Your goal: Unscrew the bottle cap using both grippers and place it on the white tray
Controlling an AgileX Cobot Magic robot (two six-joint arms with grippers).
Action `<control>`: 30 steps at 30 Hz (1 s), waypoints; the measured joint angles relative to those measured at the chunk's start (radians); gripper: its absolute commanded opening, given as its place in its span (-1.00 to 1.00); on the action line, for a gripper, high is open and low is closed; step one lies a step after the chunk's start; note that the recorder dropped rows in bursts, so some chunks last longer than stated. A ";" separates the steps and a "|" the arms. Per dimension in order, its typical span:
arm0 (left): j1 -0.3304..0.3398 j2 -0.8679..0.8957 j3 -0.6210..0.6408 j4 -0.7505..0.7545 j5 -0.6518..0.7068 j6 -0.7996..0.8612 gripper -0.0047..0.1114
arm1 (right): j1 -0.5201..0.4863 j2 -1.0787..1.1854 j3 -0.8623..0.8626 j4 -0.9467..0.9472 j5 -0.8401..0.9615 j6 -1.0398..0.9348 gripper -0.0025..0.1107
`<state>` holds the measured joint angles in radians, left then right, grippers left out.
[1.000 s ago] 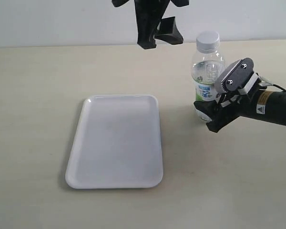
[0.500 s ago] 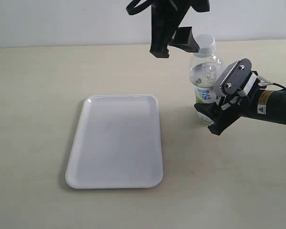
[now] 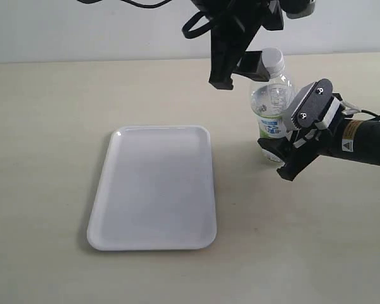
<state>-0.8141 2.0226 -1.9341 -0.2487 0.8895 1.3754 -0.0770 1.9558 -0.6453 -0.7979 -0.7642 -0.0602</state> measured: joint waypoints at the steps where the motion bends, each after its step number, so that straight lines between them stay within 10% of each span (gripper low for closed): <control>1: 0.000 0.000 0.000 -0.002 0.000 -0.008 0.28 | 0.000 0.000 0.000 0.000 0.000 0.000 -0.96; 30: 0.000 0.032 -0.002 0.011 0.035 -0.117 0.28 | 0.000 0.000 0.000 0.000 0.000 -0.012 -0.96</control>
<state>-0.8141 2.0546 -1.9363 -0.2373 0.9248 1.2585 -0.0770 1.9558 -0.6453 -0.7979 -0.7642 -0.0725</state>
